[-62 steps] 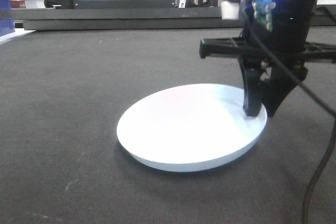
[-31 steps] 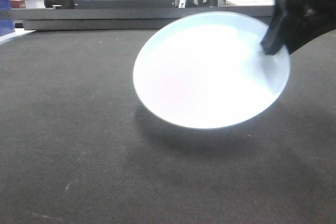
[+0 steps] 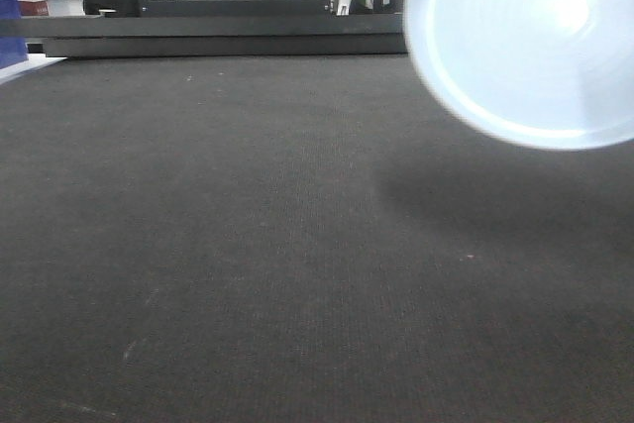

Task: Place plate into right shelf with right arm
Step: 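Close the right gripper on the plate rim and lift it, then raise the plate upright in the right gripper away from the table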

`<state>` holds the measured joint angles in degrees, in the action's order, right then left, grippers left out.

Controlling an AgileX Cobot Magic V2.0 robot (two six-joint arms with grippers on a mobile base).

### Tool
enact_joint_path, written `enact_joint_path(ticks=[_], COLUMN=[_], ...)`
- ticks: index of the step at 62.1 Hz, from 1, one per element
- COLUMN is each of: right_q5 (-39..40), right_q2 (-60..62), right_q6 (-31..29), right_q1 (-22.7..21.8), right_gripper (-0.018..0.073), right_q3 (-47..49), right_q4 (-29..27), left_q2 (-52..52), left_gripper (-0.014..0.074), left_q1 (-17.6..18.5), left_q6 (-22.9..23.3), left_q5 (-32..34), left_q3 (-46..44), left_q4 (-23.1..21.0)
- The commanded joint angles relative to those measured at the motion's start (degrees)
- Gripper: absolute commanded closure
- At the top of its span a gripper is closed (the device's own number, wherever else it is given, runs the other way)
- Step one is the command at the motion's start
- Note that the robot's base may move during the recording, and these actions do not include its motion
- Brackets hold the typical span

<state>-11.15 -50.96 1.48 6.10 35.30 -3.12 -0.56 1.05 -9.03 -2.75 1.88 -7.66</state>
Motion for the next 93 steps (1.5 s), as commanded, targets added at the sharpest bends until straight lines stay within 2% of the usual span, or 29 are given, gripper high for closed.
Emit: enact_joint_path(ticks=[1, 12, 36, 93], right_q5=[8.9, 9.7, 8.1, 8.1], right_q2=[5.0, 14.6, 33.3, 35.2], right_q6=[-1.5, -1.5, -1.5, -1.5], right_q1=[-2.5, -4.6, -4.7, -4.7], right_gripper=[0.0508, 0.0508, 0.0508, 0.0508], right_q3=[-0.3, -3.4, -8.9, -8.9], right_q4=[-0.8, -0.9, 0.2, 0.2], left_q2=[-0.6, -0.6, -0.6, -0.6], left_gripper=[0.0724, 0.0724, 0.0724, 0.0724], left_q1=[0.1, 0.1, 0.1, 0.1], left_q6=[0.4, 0.4, 0.4, 0.4], left_q5=[5.2, 5.2, 5.2, 5.2], left_q3=[0.6, 0.6, 0.6, 0.6], left_q4=[-0.5, -0.5, -0.5, -0.5])
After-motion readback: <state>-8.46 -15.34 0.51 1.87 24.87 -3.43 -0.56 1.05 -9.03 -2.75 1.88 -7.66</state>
